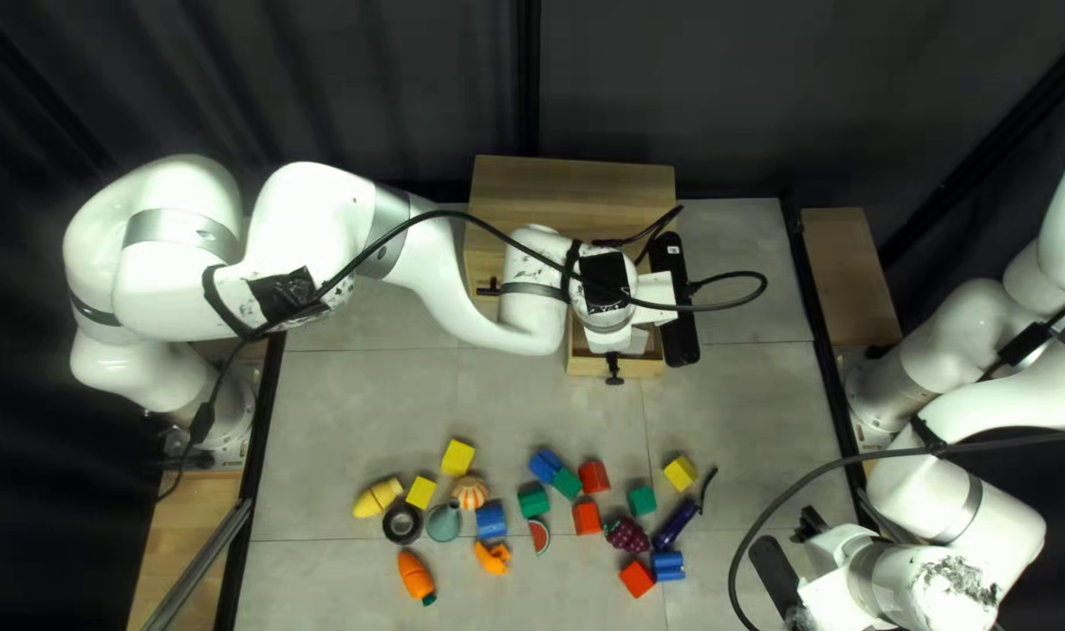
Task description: Open drawers and place objects into drawer and close
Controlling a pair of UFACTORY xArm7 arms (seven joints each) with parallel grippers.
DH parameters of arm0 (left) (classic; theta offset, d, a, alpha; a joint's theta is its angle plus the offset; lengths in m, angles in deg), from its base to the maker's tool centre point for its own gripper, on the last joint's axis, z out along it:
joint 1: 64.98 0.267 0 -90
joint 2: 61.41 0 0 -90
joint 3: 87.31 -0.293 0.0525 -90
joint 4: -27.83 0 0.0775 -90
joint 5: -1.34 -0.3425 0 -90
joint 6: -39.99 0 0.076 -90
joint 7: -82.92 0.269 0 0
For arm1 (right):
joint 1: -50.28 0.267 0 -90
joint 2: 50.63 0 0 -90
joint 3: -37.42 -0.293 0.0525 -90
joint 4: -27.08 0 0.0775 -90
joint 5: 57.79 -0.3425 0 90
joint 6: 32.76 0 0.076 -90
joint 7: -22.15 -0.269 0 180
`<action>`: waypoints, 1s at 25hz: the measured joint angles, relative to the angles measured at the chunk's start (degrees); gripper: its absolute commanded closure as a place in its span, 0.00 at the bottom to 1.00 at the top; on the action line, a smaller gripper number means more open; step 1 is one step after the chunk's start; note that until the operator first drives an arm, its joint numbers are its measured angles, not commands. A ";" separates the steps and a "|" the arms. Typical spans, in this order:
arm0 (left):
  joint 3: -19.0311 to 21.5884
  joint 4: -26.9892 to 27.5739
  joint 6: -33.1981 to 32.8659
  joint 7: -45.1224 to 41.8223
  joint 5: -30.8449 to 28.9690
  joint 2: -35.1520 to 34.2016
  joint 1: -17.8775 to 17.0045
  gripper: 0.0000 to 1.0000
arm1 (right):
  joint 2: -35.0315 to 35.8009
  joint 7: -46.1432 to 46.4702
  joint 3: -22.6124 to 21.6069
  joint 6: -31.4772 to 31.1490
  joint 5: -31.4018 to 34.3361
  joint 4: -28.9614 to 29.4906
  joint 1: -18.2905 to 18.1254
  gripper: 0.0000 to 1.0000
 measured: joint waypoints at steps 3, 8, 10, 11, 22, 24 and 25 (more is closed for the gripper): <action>-0.07 0.08 0.56 0.15 -0.21 -0.89 -0.05 0.00 | 0.00 0.00 0.00 0.00 0.00 0.00 0.00 0.00; 0.81 -3.11 1.04 0.64 -0.84 -4.72 -1.26 0.00 | 0.00 0.00 0.00 0.00 0.00 0.00 0.00 0.00; 1.68 -5.45 1.00 1.55 -0.85 -6.99 -1.84 0.00 | 0.00 0.00 0.00 0.00 0.00 0.00 0.00 0.00; 2.17 -6.65 0.96 2.07 -0.77 -8.12 -2.13 0.00 | 0.00 0.00 0.00 0.00 0.00 0.00 0.00 0.00; 12.01 -13.81 3.83 9.34 8.04 -13.11 -7.70 0.00 | 0.00 0.00 0.00 0.00 0.00 0.00 0.00 0.00; 13.74 -13.39 5.32 10.54 10.21 -12.99 -8.65 0.00 | 0.00 0.00 0.00 0.00 0.00 0.00 0.00 0.00; 14.31 -13.48 5.76 10.79 10.92 -13.16 -8.99 0.00 | 0.00 0.00 0.00 0.00 0.00 0.00 0.00 0.00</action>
